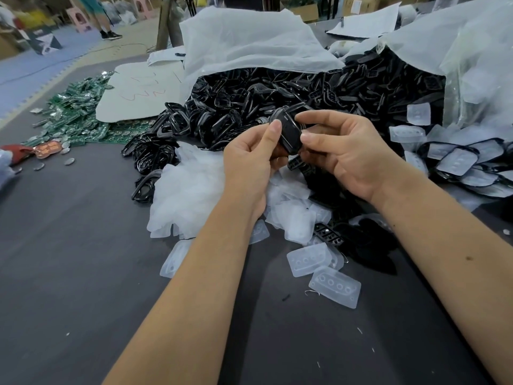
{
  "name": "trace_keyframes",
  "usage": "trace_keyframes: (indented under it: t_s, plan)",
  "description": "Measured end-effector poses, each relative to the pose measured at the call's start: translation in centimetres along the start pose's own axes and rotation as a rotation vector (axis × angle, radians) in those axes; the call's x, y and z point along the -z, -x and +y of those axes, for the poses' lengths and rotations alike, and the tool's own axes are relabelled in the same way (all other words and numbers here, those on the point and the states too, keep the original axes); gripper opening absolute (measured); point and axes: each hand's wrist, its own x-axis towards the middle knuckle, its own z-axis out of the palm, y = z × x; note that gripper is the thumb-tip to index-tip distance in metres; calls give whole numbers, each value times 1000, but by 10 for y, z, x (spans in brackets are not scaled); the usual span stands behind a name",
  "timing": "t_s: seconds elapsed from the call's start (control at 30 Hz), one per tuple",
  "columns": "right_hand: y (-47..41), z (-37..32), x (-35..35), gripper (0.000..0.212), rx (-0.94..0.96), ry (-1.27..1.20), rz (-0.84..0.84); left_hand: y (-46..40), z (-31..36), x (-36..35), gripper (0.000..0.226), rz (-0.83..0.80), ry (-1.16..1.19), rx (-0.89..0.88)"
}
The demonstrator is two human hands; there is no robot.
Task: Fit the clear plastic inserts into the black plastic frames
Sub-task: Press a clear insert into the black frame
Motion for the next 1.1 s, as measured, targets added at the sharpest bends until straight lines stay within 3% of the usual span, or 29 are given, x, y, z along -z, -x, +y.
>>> trace_keyframes:
  t_s: [0.3,0.5,0.67,0.8,0.97,1.1]
  plan:
    - [-1,4,-2,20,160,285,-13,3,3,-1,11,-77,-12,-28]
    - [0,5,-3,16,594,830,178,1,0,-3,25,-23,15,-9]
    - [-1,6,1,6,850,1121,210,0,2,-2,45,-32,42,47]
    - [0,7,-4,12,976,1208,190,2,-2,2,13,-54,-23,-70]
    - [1,6,-5,36,829,1004,347,2,-5,0,8,21,-52,-87]
    - [-4,9,-7,18,363,525,287,1,-7,-1,14,21,-112,-117]
